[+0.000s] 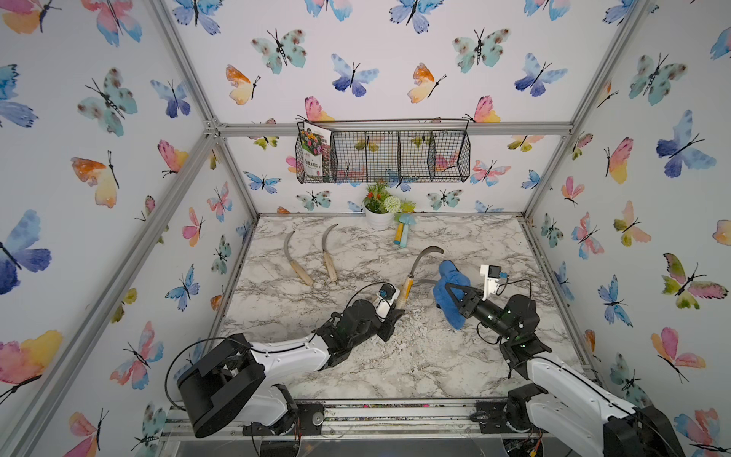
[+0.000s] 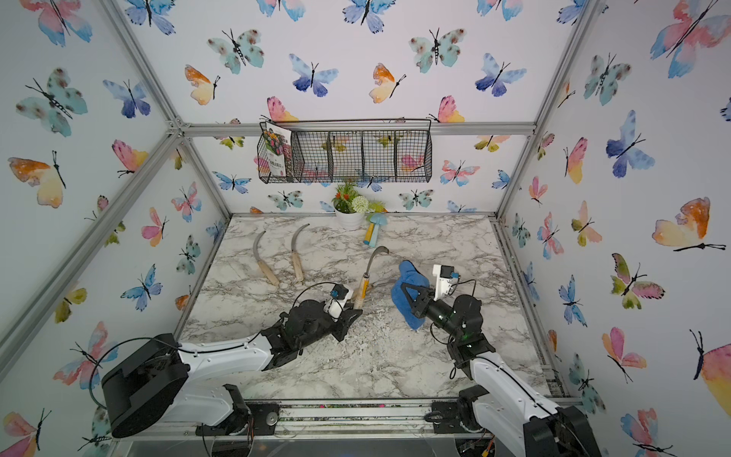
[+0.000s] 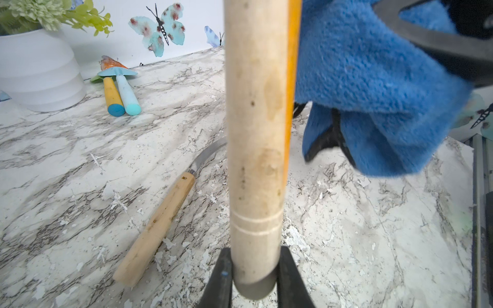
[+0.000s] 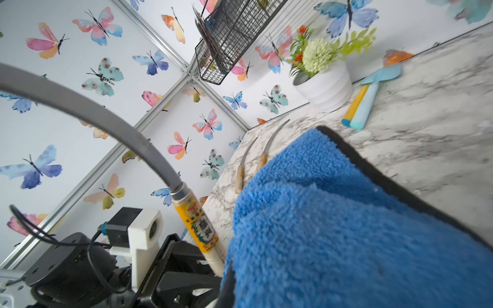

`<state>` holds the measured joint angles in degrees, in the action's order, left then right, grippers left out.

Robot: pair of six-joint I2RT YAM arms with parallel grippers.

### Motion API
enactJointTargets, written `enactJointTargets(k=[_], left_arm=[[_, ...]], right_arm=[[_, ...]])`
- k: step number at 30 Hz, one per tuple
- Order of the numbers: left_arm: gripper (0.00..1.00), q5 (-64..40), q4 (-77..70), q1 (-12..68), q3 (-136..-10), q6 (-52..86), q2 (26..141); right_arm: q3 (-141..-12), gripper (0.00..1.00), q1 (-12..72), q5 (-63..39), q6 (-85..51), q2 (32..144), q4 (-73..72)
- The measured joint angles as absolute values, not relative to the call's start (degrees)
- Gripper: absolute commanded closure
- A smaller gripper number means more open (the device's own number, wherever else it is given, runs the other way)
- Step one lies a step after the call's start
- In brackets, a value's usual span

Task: Wipe small sickles with rags
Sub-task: Wipe the small sickle.

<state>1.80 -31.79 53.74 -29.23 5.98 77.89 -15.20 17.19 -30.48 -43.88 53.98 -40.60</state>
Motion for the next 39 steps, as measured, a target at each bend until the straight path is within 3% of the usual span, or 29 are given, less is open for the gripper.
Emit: enactJointTargets(k=[5, 17, 39], left_arm=[[1.00, 1.15, -29.91, 54.13, -32.93, 3.14, 82.00], [1.00, -3.27, -21.17, 55.44, -43.62, 0.99, 93.67], [1.00, -3.57, -17.96, 57.12, -40.51, 5.34, 94.56]], right_arm=[[-14.61, 0.98, 10.52, -33.65, -42.28, 53.69, -39.48], [-10.74, 0.98, 10.04, -40.82, -37.78, 64.27, -50.43], [-8.64, 0.98, 10.87, -45.60, -36.64, 76.66, -66.67]])
